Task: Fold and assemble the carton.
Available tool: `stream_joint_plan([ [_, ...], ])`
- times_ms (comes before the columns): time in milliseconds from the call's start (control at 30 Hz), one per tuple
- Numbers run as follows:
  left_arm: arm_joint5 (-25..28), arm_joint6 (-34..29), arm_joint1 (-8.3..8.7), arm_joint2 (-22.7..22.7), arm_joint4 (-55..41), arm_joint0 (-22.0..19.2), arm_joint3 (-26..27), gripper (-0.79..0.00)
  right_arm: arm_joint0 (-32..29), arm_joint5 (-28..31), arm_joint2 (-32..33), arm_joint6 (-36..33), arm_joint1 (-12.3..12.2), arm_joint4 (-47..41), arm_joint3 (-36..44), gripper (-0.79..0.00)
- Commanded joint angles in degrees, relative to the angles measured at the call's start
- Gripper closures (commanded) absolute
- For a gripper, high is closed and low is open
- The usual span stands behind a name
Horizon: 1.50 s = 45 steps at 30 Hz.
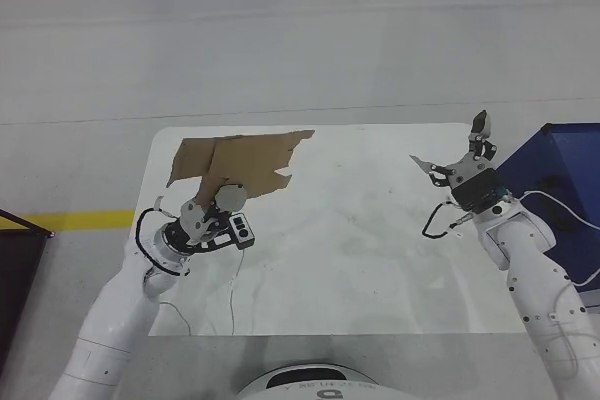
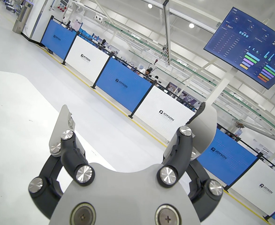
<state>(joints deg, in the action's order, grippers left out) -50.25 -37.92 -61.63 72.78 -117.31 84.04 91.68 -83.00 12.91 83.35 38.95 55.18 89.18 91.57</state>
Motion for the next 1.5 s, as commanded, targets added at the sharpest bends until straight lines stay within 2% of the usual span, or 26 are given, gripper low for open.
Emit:
stream_joint_plan([
  [0, 0.0, 4.7, -0.14, -0.8, -5.4, -0.9, -0.4, 0.0, 0.1, 2.0, -0.3, -0.4, 0.2, -4.1, -0.2, -0.785],
  [333, 0.0, 4.7, -0.14, -0.8, -5.4, -0.9, -0.4, 0.0, 0.2, 2.4, -0.2, -0.5, 0.3, -4.9, -0.2, -0.785],
  [400, -5.0, 3.2, -0.81, -4.6, -17.8, 1.2, -0.5, 0.0, 0.2, 2.4, -0.2, -0.5, 0.3, -4.9, -0.2, -0.785],
  [433, -7.2, 5.0, -0.99, -6.8, -24.5, 1.4, -1.2, 0.0, 0.2, 2.4, -0.2, -0.5, 0.3, -4.9, -0.2, -0.785],
  [500, -7.8, 10.7, -1.11, -12.3, -40.5, 0.8, -0.4, 0.0, 0.2, 2.4, -0.2, -0.5, 0.3, -4.9, -0.2, -0.785],
  [567, -7.8, 19.2, -0.62, -16.3, -56.5, -0.8, 0.5, 0.0, 0.2, 2.4, -0.2, -0.5, 0.3, -4.9, -0.2, -0.785],
  [600, -7.8, 21.7, -0.33, -17.3, -58.7, -1.2, 0.6, 0.0, 0.2, 2.4, -0.2, -0.5, 0.3, -4.9, -0.2, -0.785],
  [767, -7.8, 17.4, 0.73, -25.5, -58.7, -1.0, 3.6, 0.0, 0.2, 2.4, -0.2, -0.5, 0.3, -4.9, -0.2, -0.785],
  [900, -7.8, 14.6, 2.51, -29.3, -58.7, -3.7, 3.5, 0.0, 0.2, 2.4, -0.2, -0.5, 0.3, -4.9, -0.2, -0.785],
  [1000, -7.8, 15.0, 4.09, -30.2, -58.7, -6.3, 2.4, 0.0, 0.2, 2.4, -0.2, -0.5, 0.3, -4.9, -0.2, -0.785],
  [1133, -7.8, 19.5, 6.23, -27.5, -58.7, -9.4, -0.8, 0.0, 0.2, 2.4, -0.2, -0.5, 0.3, -4.9, -0.2, -0.785],
  [1233, -5.4, 25.0, 7.67, -21.1, -53.0, -12.1, -3.5, 0.0, 0.2, 2.4, -0.2, -0.5, 0.3, -4.9, -0.2, -0.785],
  [1267, -3.4, 24.7, 7.99, -18.0, -46.6, -12.7, -3.4, 0.0, 0.2, 2.4, -0.2, -0.5, 0.3, -4.9, -0.2, -0.785],
  [1300, -0.2, 23.5, 8.28, -14.7, -36.2, -13.2, -2.3, 0.0, 0.2, 2.4, -0.2, -0.5, 0.3, -4.9, -0.2, -0.785],
  [1400, 6.8, 12.9, 8.55, -9.2, -7.7, -11.3, 3.6, 0.0, 0.2, 2.4, -0.2, -0.5, 0.3, -4.9, -0.2, -0.785],
  [1467, 9.6, 4.0, 8.67, -8.0, 5.5, -9.5, 5.6, 0.0, 0.2, 2.4, -0.2, -0.5, 0.3, -4.9, -0.2, -0.785],
])
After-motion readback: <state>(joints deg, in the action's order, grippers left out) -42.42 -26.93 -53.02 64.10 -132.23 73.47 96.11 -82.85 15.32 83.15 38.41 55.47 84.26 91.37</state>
